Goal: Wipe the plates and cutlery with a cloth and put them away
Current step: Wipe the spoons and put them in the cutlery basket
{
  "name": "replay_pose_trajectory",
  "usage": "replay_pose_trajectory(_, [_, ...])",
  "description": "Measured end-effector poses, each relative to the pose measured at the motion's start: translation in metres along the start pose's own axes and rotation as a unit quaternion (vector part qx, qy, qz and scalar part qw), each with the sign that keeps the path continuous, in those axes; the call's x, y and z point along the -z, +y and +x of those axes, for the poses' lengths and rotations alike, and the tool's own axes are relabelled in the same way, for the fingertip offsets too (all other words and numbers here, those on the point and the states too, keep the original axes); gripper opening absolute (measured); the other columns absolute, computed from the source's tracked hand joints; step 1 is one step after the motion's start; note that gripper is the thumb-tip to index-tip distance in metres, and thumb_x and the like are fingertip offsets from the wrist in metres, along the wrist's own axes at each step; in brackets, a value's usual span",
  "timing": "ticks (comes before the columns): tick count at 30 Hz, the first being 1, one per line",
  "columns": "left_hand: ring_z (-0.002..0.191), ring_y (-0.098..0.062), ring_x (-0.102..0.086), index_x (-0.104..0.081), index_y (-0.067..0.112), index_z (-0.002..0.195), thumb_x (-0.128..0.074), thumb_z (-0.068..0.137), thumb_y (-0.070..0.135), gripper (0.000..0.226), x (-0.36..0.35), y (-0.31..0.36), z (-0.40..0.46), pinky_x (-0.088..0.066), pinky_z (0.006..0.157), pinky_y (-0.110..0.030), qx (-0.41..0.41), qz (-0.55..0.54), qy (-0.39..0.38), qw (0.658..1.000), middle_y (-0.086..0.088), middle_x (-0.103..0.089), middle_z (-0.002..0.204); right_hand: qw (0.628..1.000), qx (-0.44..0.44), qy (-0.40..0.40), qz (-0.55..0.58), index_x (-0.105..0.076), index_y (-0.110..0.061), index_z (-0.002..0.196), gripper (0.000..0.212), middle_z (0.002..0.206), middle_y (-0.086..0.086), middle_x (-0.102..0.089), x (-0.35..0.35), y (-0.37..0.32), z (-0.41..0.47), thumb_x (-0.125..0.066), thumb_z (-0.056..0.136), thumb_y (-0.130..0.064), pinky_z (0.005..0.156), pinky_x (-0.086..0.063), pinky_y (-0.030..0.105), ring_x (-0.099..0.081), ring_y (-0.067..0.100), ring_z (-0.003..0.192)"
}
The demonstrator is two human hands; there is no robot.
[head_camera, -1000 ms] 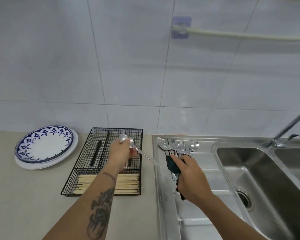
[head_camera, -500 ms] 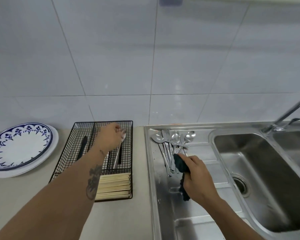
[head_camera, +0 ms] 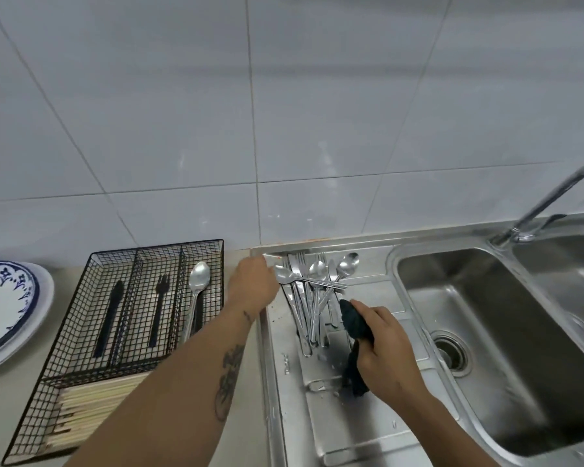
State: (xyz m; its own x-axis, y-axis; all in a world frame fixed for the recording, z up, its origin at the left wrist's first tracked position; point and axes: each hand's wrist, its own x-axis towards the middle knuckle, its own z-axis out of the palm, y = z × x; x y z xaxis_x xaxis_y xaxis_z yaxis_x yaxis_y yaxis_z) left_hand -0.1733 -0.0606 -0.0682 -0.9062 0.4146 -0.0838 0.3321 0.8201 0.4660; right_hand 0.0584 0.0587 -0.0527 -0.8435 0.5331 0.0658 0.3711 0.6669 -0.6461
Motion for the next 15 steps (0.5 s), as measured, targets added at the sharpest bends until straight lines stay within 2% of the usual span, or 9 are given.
replay_pose_trajectory(3, [0.086,-0.024,-0.063,-0.065,0.008,0.111,-0.049,0.098,0.031,0.030,-0.009,0.004,0.008,-0.054,0.071,-0.033,0.044,-0.016,0.001,0.999,-0.008,-0.064,0.099,1.000,-0.006,-0.001,0.007,-0.050,-0.023,0.139,0.066,0.111,-0.010,-0.052,0.002,0.009,-0.005,-0.052,0.081,0.007,0.094,-0.042,0.024,-0.048,0.013,0.106])
replay_pose_trajectory(5, [0.074,-0.019,-0.062,-0.067,0.008,0.107,-0.054,0.093,0.022,0.024,-0.010,0.006,0.013,-0.050,0.063,-0.028,0.076,-0.039,-0.003,0.996,-0.004,-0.063,0.087,1.000,-0.014,-0.004,0.011,-0.051,-0.023,0.139,0.065,0.111,-0.010,-0.052,0.002,0.014,-0.007,-0.052,0.081,0.006,0.094,-0.041,0.023,-0.048,0.013,0.106])
replay_pose_trajectory(8, [0.061,-0.014,-0.057,-0.068,0.007,0.083,-0.059,0.087,0.013,0.012,-0.004,0.009,0.013,-0.046,0.054,-0.023,0.126,-0.100,-0.017,0.987,-0.004,-0.065,0.075,1.000,-0.022,-0.005,0.019,-0.051,-0.024,0.138,0.065,0.114,-0.010,-0.052,0.002,0.018,-0.011,-0.051,0.080,0.005,0.096,-0.043,0.025,-0.049,0.015,0.109])
replay_pose_trajectory(10, [0.054,-0.015,-0.051,-0.059,0.007,0.067,-0.060,0.084,0.013,0.018,0.004,0.009,0.008,-0.041,0.049,-0.022,0.145,-0.149,-0.018,0.978,-0.003,-0.059,0.066,0.999,-0.023,-0.003,0.029,-0.052,-0.024,0.138,0.065,0.115,-0.011,-0.053,0.002,0.019,-0.014,-0.049,0.079,0.003,0.098,-0.044,0.028,-0.050,0.015,0.110])
replay_pose_trajectory(12, [0.056,-0.018,-0.053,-0.054,0.008,0.065,-0.057,0.081,0.007,0.016,0.015,0.009,-0.001,-0.042,0.049,-0.025,0.152,-0.194,-0.017,0.969,-0.005,-0.058,0.066,0.999,-0.024,0.004,0.032,-0.052,-0.025,0.138,0.065,0.115,-0.012,-0.053,0.004,0.018,-0.017,-0.048,0.078,0.002,0.098,-0.045,0.030,-0.051,0.015,0.110])
replay_pose_trajectory(14, [0.070,-0.025,-0.068,-0.059,0.005,0.075,-0.058,0.079,0.003,0.004,0.027,0.008,-0.013,-0.059,0.062,-0.039,0.153,-0.255,-0.013,0.954,-0.010,-0.066,0.077,0.999,-0.020,0.016,0.027,-0.051,-0.027,0.138,0.066,0.114,-0.012,-0.052,0.005,0.013,-0.017,-0.050,0.080,0.005,0.097,-0.046,0.031,-0.050,0.013,0.109])
replay_pose_trajectory(15, [0.076,-0.029,-0.071,-0.060,0.005,0.079,-0.060,0.077,0.003,0.003,0.034,0.008,-0.022,-0.062,0.069,-0.047,0.151,-0.278,-0.011,0.949,-0.012,-0.068,0.081,0.999,-0.016,0.021,0.025,-0.050,-0.028,0.139,0.066,0.114,-0.012,-0.051,0.006,0.008,-0.017,-0.051,0.082,0.006,0.097,-0.046,0.031,-0.049,0.012,0.108])
